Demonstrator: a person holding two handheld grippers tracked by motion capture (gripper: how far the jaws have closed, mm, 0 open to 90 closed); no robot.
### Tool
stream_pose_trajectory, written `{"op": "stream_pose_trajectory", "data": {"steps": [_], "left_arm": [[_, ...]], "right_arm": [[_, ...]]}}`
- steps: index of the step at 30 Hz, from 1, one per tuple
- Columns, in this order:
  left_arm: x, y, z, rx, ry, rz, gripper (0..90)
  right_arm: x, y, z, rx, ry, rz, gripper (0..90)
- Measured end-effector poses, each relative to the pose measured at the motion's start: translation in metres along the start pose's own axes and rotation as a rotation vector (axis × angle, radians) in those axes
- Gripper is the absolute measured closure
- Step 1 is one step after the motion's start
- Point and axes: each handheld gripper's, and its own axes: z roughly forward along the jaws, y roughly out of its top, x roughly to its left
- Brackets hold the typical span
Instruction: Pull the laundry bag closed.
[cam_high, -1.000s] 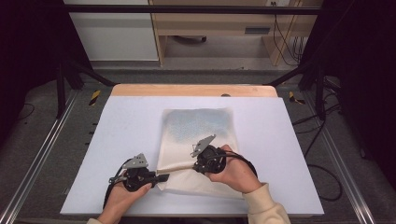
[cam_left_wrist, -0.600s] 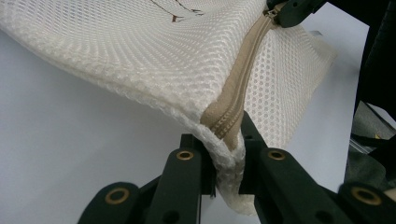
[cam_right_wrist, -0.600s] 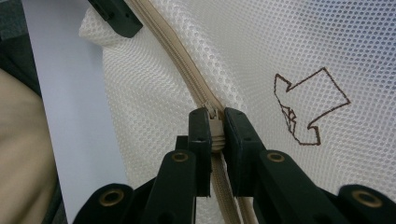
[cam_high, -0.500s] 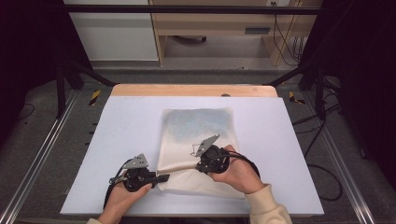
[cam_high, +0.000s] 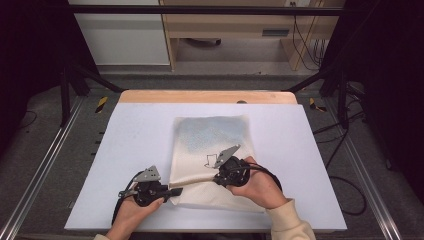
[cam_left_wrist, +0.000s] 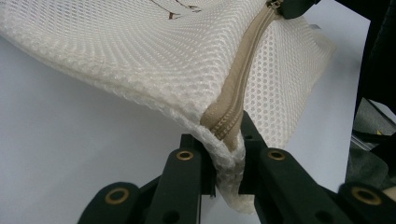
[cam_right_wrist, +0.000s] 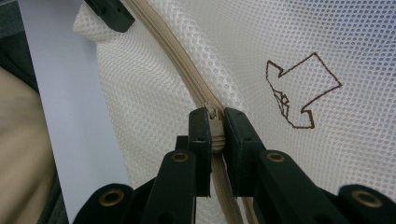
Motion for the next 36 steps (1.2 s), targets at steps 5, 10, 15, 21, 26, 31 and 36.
{"op": "stream_pose_trajectory", "data": {"steps": [5, 10, 15, 21, 26, 31, 36], "left_arm": [[0.001, 0.001, -0.002, -0.005, -0.004, -0.001, 82.3], [0.0, 0.001, -0.001, -0.004, -0.002, 0.001, 82.3], [0.0, 0.001, -0.001, -0.004, 0.0, 0.001, 82.3], [0.0, 0.001, -0.002, -0.004, 0.002, 0.002, 82.3], [0.001, 0.001, -0.003, -0.007, 0.002, 0.001, 82.4], [0.002, 0.001, -0.003, -0.007, 0.002, 0.0, 82.4], [0.002, 0.001, -0.003, -0.006, 0.004, 0.0, 82.4]], "right_arm": [[-0.002, -0.003, -0.003, -0.004, -0.006, 0.007, 81.9], [-0.001, -0.005, -0.005, -0.006, -0.007, 0.012, 81.9], [-0.003, -0.007, -0.006, -0.003, -0.008, 0.023, 81.8], [-0.004, -0.01, -0.008, -0.01, -0.013, 0.026, 81.9], [-0.004, -0.012, -0.01, -0.008, -0.02, 0.03, 81.9], [-0.004, -0.015, -0.013, -0.005, -0.026, 0.033, 81.8], [-0.004, -0.017, -0.012, -0.012, -0.023, 0.039, 81.9]]}}
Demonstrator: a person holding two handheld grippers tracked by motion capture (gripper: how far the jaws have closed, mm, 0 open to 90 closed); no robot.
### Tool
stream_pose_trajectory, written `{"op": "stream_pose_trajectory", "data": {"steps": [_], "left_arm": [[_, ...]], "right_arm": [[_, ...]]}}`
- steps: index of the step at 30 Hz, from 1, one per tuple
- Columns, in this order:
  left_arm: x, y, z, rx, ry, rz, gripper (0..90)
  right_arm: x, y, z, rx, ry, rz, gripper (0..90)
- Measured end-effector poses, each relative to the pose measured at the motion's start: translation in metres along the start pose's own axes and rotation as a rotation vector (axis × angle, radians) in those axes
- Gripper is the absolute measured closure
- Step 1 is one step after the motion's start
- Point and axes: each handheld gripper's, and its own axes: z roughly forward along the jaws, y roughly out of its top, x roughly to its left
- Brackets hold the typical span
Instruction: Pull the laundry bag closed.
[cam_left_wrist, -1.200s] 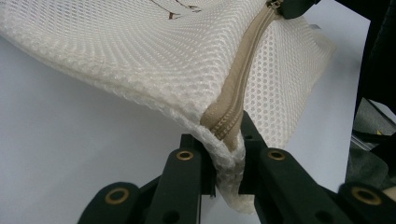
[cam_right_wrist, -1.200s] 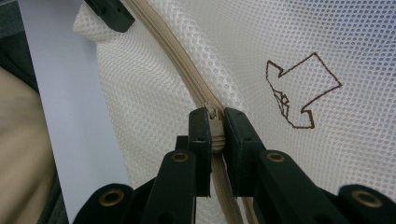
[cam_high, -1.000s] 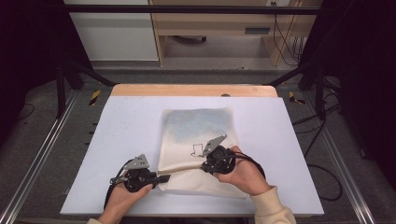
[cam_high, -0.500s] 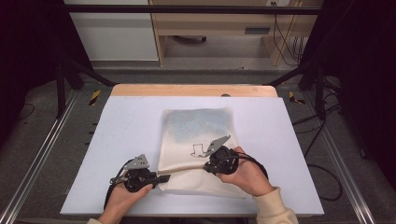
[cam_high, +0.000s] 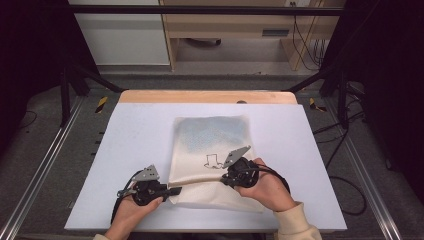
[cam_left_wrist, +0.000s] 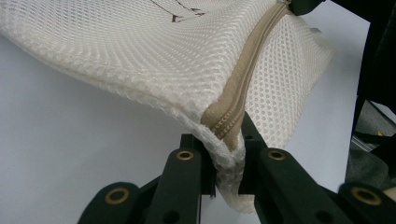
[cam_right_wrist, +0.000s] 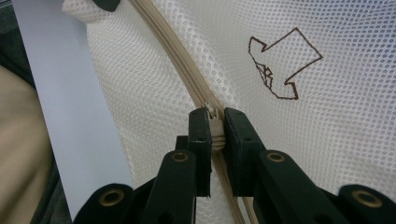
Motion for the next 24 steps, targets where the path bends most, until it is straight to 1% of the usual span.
{"op": "stream_pose_trajectory", "data": {"steps": [5, 9, 14, 22, 24], "left_arm": [[0.0, 0.0, 0.0, -0.001, 0.0, -0.001, 82.4], [0.0, 0.0, -0.001, -0.001, 0.0, 0.001, 82.4], [0.0, 0.001, -0.002, -0.001, 0.0, 0.004, 82.3], [0.001, 0.001, -0.002, -0.002, 0.001, 0.003, 82.4], [0.001, 0.001, -0.002, -0.001, 0.0, 0.004, 82.4]], "right_arm": [[-0.001, -0.003, -0.002, -0.008, -0.002, 0.008, 81.8], [-0.001, -0.005, -0.002, -0.001, -0.007, 0.015, 81.9], [-0.002, -0.007, -0.004, -0.005, -0.007, 0.01, 81.8], [-0.003, -0.011, -0.006, -0.007, -0.011, 0.027, 81.8], [-0.003, -0.012, -0.006, -0.002, -0.017, 0.021, 81.8]]}}
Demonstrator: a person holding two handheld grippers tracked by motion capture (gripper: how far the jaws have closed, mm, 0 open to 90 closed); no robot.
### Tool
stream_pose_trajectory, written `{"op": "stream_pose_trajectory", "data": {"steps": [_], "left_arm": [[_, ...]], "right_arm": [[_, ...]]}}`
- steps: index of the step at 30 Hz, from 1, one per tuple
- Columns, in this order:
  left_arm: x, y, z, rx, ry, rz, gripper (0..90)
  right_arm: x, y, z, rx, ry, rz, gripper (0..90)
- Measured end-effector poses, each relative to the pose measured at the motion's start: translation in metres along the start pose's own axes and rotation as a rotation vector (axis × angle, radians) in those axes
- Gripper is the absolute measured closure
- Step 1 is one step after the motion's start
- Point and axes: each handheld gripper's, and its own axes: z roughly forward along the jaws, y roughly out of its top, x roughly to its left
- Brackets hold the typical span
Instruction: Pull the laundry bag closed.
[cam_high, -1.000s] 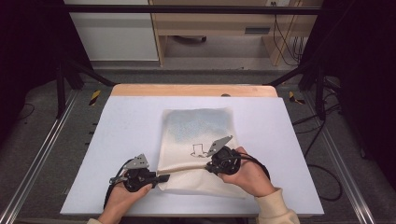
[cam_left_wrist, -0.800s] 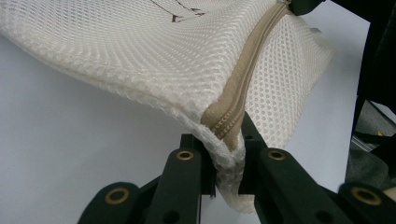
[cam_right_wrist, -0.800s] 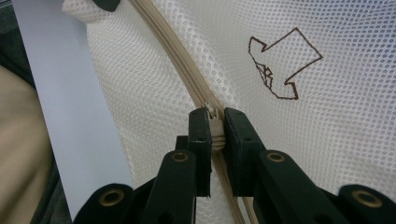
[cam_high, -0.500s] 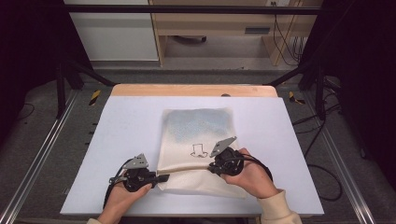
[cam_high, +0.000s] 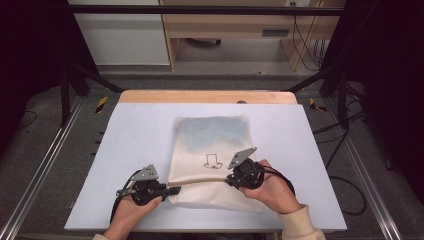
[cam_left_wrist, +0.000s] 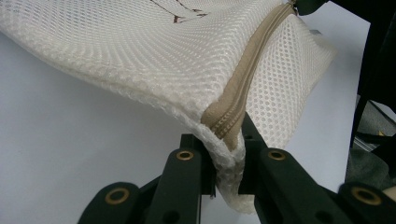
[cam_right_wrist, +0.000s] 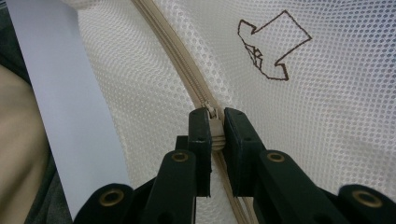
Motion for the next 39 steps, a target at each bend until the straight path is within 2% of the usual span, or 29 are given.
{"op": "stream_pose_trajectory", "data": {"steps": [6, 24, 39], "left_arm": [[0.001, 0.001, -0.001, -0.004, 0.004, 0.001, 82.3], [0.0, 0.001, -0.001, -0.001, 0.008, 0.004, 82.4], [0.0, 0.0, -0.002, -0.003, 0.01, 0.003, 82.3]], "right_arm": [[0.0, -0.003, -0.004, -0.013, -0.001, 0.018, 81.8], [0.0, -0.006, -0.006, -0.012, -0.002, 0.011, 81.9], [-0.003, -0.013, -0.009, -0.006, -0.013, 0.029, 81.8]]}}
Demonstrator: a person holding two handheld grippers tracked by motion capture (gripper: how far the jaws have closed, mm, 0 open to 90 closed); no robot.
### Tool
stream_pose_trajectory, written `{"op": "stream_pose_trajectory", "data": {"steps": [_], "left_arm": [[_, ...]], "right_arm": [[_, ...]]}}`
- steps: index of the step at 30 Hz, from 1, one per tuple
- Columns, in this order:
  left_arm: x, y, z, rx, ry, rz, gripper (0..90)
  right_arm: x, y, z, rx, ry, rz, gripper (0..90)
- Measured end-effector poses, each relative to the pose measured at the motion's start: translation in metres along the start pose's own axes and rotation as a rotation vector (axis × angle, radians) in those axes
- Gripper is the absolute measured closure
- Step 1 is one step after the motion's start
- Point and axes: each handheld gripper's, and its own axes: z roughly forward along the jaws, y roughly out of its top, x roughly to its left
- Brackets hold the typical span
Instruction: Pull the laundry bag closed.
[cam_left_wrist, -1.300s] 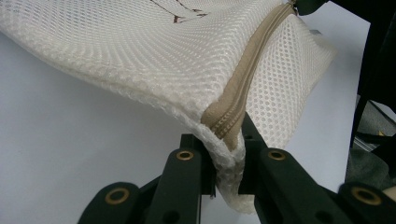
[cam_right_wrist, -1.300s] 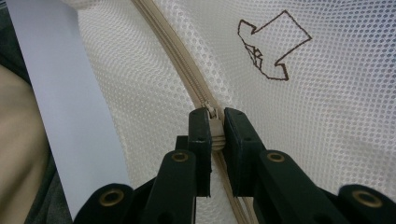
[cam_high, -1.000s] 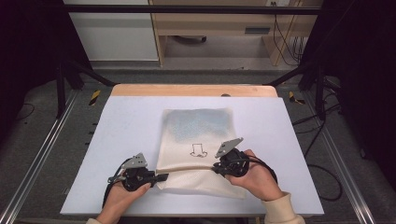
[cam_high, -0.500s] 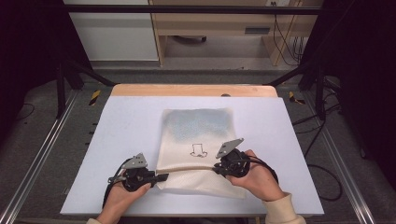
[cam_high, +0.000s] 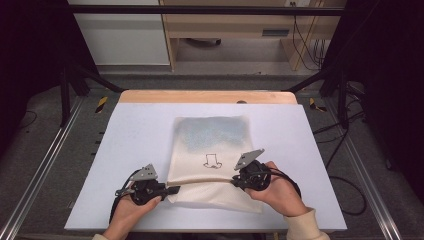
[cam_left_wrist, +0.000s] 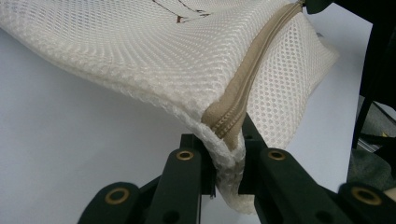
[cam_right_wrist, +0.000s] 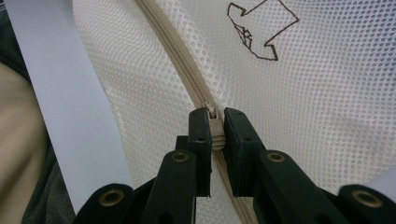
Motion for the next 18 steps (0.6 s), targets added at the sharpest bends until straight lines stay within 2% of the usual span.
{"op": "stream_pose_trajectory", "data": {"steps": [18], "left_arm": [[0.0005, 0.0, -0.0008, -0.003, -0.002, -0.002, 82.3]], "right_arm": [[-0.0026, -0.0073, -0.0055, -0.007, -0.004, 0.014, 81.8]]}}
